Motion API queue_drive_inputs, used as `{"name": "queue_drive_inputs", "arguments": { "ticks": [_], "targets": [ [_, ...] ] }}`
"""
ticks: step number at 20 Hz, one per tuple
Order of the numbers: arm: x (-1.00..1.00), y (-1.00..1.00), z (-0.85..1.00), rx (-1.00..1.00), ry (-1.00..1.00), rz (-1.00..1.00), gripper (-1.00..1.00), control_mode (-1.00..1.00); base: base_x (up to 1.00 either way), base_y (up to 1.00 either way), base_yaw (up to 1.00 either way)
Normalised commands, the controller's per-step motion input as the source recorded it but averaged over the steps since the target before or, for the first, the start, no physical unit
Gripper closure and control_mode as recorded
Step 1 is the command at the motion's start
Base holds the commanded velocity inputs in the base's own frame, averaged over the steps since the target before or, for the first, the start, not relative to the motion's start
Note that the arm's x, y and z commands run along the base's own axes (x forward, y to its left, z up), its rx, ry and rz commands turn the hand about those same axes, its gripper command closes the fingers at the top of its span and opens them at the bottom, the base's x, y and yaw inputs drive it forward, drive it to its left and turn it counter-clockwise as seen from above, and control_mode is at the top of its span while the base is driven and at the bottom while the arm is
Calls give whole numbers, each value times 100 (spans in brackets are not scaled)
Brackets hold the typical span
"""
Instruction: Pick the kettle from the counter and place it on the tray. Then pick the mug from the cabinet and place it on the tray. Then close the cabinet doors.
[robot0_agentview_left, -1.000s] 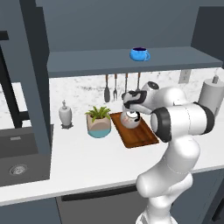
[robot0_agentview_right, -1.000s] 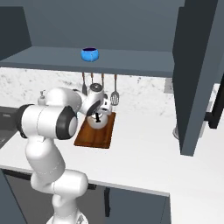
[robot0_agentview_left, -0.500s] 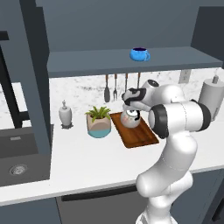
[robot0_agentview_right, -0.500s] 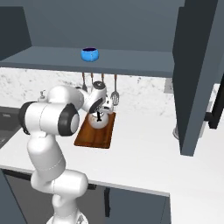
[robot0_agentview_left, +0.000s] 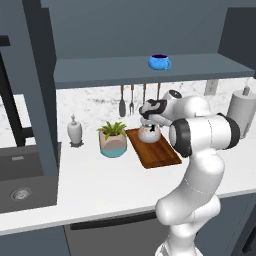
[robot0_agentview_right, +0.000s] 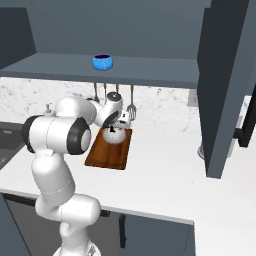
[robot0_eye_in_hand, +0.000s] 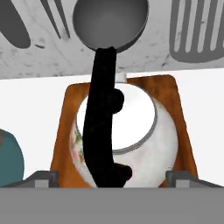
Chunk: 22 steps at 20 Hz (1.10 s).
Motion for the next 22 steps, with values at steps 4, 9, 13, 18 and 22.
{"name": "queue_drive_inputs", "arguments": {
  "ticks": [4, 9, 13, 18, 22],
  "targets": [
    [-1, 0, -1, 0, -1, 0, -100, -100, 0, 0, 0],
    [-12, 0, -1, 0, -1, 0, -100, -100, 0, 0, 0],
    [-43, 0, 1, 0, 0, 0, -100, -100, 0, 0, 0],
    [-42, 0, 20, 0, 0, 0, -100, -100, 0, 0, 0],
    [-43, 0, 32, 0, 0, 0, -100, -100, 0, 0, 0]
  ]
}}
